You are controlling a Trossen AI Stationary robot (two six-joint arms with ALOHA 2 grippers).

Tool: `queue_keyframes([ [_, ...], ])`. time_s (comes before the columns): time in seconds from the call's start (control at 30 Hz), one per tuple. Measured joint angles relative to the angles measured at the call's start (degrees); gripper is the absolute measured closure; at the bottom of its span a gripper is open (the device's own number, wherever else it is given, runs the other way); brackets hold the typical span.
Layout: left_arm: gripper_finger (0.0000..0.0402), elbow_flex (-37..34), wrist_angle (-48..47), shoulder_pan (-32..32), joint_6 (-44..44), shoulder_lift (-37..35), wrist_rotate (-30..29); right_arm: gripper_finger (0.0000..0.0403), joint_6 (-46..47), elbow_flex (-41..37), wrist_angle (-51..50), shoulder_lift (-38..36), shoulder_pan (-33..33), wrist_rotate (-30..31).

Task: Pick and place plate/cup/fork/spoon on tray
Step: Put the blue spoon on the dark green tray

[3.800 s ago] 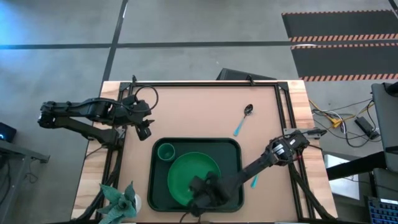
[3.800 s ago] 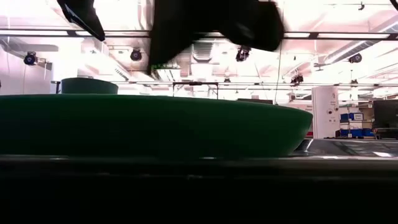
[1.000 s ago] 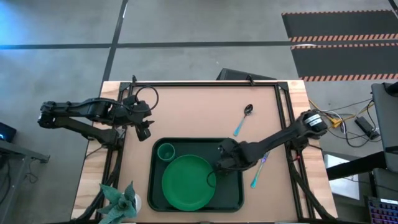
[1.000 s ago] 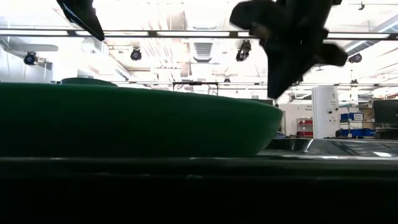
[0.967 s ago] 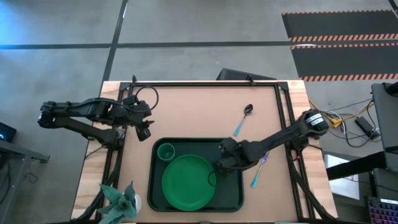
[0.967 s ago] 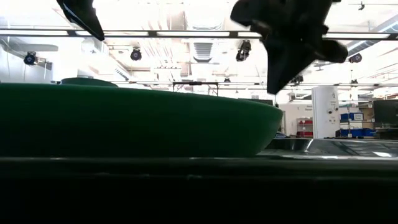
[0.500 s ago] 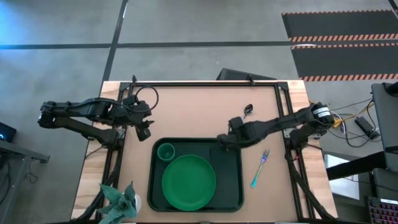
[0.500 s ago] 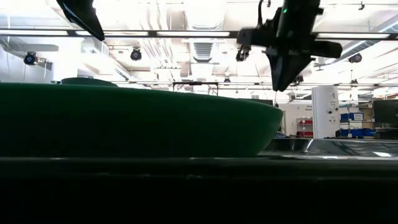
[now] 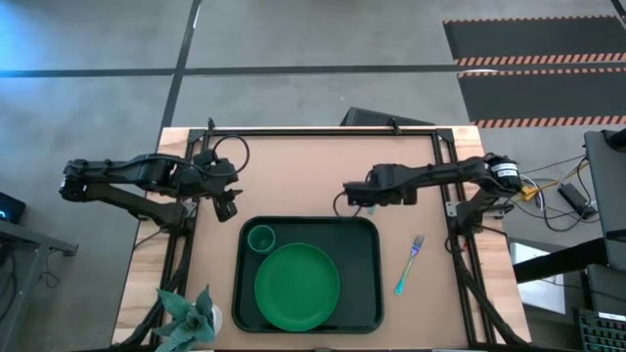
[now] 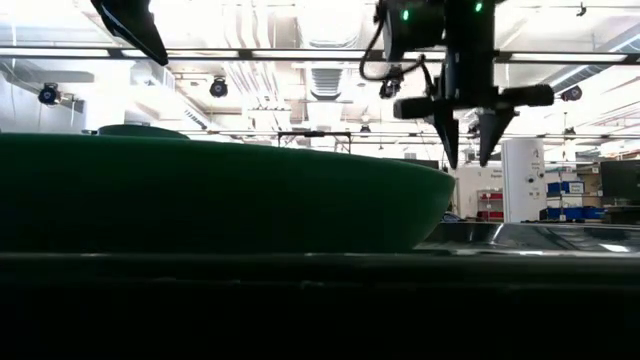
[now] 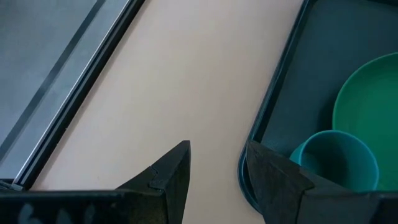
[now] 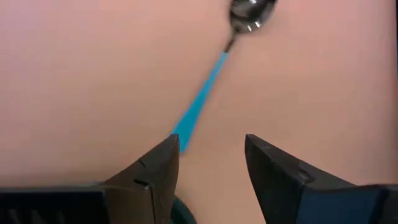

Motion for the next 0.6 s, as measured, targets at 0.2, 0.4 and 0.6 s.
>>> queue_keyframes([
  [0.2, 0.0261, 0.00, 0.00, 0.02, 0.00, 0.00, 0.02, 0.0227, -0.79, -4.69, 2.10, 0.00, -6.28, -3.63],
  [0.4, 0.0261, 0.00, -0.01, 0.02, 0.02, 0.00, 0.02, 0.0227, -3.62, -8.27, 13.40, -0.37, -11.80, -3.85],
  [0.6, 0.0261, 0.00, -0.13, 0.02, 0.33, 0.00, 0.02, 0.0227, -3.01, -11.03, 16.46, -0.37, -13.63, -3.98],
])
